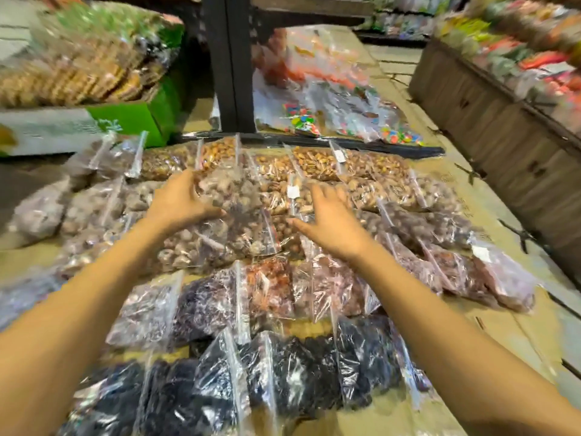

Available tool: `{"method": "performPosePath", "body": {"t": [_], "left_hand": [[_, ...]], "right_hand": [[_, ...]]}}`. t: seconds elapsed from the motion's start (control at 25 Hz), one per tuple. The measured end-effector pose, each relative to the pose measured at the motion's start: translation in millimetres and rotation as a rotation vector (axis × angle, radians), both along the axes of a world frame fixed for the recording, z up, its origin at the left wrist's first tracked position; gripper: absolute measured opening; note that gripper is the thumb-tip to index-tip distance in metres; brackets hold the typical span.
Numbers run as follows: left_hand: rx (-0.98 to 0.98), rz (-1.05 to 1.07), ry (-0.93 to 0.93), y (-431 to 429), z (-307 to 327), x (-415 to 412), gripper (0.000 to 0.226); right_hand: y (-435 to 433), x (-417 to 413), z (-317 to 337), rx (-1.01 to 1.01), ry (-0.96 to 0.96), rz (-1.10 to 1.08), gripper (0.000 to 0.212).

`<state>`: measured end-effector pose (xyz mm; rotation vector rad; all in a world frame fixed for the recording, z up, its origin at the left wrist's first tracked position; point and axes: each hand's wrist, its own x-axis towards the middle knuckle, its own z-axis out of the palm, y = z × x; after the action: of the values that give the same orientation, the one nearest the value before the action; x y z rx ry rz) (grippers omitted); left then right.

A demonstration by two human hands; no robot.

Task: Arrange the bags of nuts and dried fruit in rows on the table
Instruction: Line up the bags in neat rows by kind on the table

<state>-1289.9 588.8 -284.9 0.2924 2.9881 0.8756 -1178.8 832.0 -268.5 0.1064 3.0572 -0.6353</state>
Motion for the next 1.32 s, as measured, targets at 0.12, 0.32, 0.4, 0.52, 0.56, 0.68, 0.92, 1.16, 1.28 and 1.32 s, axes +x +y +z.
{"method": "performPosePath", "body": {"t": [0.12, 0.32, 0.4, 0.52, 0.56, 0.68, 0.92, 1.16, 1.28, 1.32], "left_hand": [[-0.130, -0.196, 0.099, -41, 39, 30, 0.073], [-0.344, -0.385, 0.243, -111, 68, 69, 0.076], [-0.364, -0.467, 0.280, -135, 70, 80, 0.073], [-0.376, -0.563, 0.311, -172, 65, 87, 0.074], [-0.360, -0.585, 0.311, -189, 63, 87, 0.073], [-0.312, -0.623, 0.334, -251, 59, 82, 0.072], [-0.276, -0.464, 0.391, -368, 40, 55, 0.081], [0.506, 0.251, -0.152, -354, 19, 67, 0.086], [0.756, 0.328, -0.532, -331, 21, 54, 0.071], [0.820, 0.332, -0.537, -328, 19, 44, 0.069]], "right_hand": [[-23, -13, 12, -0.097, 0.025, 0.058, 0.082], [-72, -11, 28, -0.246, -0.012, 0.190, 0.104], [-111, -7, 32, -0.260, -0.070, 0.320, 0.109], [-170, -6, 38, -0.322, -0.198, 0.438, 0.102], [-191, -7, 37, -0.308, -0.241, 0.458, 0.097], [-260, -7, 30, -0.284, -0.344, 0.486, 0.079], [-363, 1, -1, -0.633, -0.182, 0.259, 0.030], [-413, -8, -16, -0.782, 0.032, -0.198, 0.035], [-440, -22, -25, -0.750, 0.106, -0.203, 0.029], [-450, -23, -27, -0.720, 0.122, -0.182, 0.028]]}}
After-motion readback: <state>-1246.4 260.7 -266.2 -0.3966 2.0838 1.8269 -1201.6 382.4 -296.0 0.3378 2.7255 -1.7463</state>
